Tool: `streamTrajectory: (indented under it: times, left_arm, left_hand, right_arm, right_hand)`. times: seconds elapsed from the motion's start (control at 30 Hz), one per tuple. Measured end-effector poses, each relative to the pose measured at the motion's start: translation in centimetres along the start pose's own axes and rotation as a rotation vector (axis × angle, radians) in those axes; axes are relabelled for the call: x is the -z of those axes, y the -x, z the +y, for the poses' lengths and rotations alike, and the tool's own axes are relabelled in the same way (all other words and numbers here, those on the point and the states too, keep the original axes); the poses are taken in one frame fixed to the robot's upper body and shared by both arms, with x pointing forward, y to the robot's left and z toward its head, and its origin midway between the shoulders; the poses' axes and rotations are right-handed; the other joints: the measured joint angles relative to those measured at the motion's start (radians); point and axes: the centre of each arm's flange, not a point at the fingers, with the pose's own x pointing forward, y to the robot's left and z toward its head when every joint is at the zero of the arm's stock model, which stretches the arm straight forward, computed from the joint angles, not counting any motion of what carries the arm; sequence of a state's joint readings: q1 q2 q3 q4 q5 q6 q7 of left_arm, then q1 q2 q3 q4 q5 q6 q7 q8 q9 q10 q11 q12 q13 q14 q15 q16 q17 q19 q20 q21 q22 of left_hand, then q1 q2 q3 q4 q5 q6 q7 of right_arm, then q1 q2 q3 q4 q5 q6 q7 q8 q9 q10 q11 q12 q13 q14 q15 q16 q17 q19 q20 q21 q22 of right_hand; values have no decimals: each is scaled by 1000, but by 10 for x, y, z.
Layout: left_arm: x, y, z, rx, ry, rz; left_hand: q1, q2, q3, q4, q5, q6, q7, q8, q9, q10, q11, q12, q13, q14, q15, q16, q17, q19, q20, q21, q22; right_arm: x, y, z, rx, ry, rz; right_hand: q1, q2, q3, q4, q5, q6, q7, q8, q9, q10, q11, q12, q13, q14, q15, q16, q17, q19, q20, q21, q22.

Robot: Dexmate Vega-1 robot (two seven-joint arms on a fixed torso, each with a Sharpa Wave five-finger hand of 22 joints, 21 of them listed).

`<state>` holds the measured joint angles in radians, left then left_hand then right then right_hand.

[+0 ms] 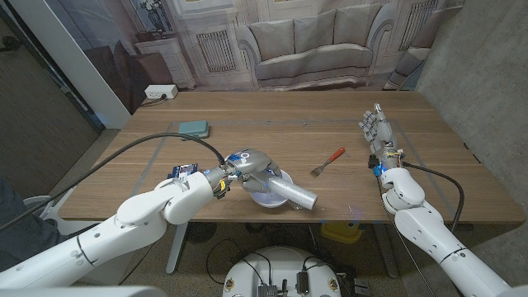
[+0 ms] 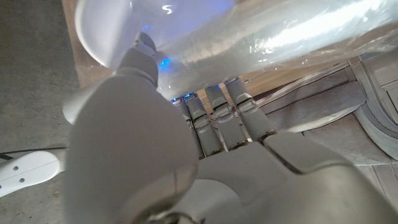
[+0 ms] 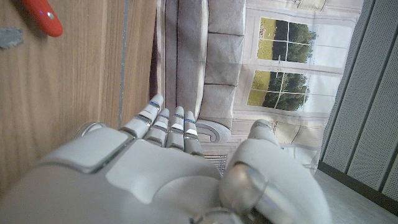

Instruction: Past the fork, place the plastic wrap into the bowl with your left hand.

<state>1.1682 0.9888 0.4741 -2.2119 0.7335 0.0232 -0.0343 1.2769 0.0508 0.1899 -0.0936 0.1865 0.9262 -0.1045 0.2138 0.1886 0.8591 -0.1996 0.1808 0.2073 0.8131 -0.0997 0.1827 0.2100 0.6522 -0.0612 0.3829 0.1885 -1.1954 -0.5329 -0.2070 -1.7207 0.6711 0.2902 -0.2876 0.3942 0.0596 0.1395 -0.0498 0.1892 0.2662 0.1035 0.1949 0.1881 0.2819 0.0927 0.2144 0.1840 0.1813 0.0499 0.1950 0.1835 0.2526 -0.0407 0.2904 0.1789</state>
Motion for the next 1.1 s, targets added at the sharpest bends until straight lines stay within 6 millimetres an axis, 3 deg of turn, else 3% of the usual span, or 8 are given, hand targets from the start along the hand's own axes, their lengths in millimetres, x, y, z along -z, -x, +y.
streamTrajectory:
  times: [0.1, 0.33, 1.1]
  left_arm:
    - [-6, 3, 5, 3, -12, -7]
    - [-7, 3, 8, 18, -23, 3]
    - [-11, 5, 14, 40, -44, 16]
  left_hand:
    - [1, 19, -10, 10, 0, -21, -12, -8, 1, -31, 1, 0, 0, -32, 11, -1, -1, -17, 0, -7, 0]
    - [-17, 36, -12, 23, 0, -79, -6, -15, 8, -85, 6, 0, 0, -98, 28, -1, -6, -53, 4, -24, -3]
    - [-36, 24, -14, 29, 0, -151, -6, -23, 7, -159, 11, 0, 0, -174, 39, -1, -10, -96, 8, -47, -3]
  right_arm:
    - [-2, 0, 0, -2, -3, -10]
    - [-3, 0, 1, -5, -5, -14]
    - [-3, 4, -1, -4, -10, -24]
  right_hand:
    - [0, 0, 0, 0, 0, 0, 0, 0, 0, 0, 0, 0, 0, 0, 0, 0, 0, 0, 0, 0, 0]
    - [0, 0, 0, 0, 0, 0, 0, 0, 0, 0, 0, 0, 0, 0, 0, 0, 0, 0, 0, -6, 0]
    - [0, 0, 0, 0, 0, 0, 0, 0, 0, 0, 0, 0, 0, 0, 0, 0, 0, 5, 6, -12, 0]
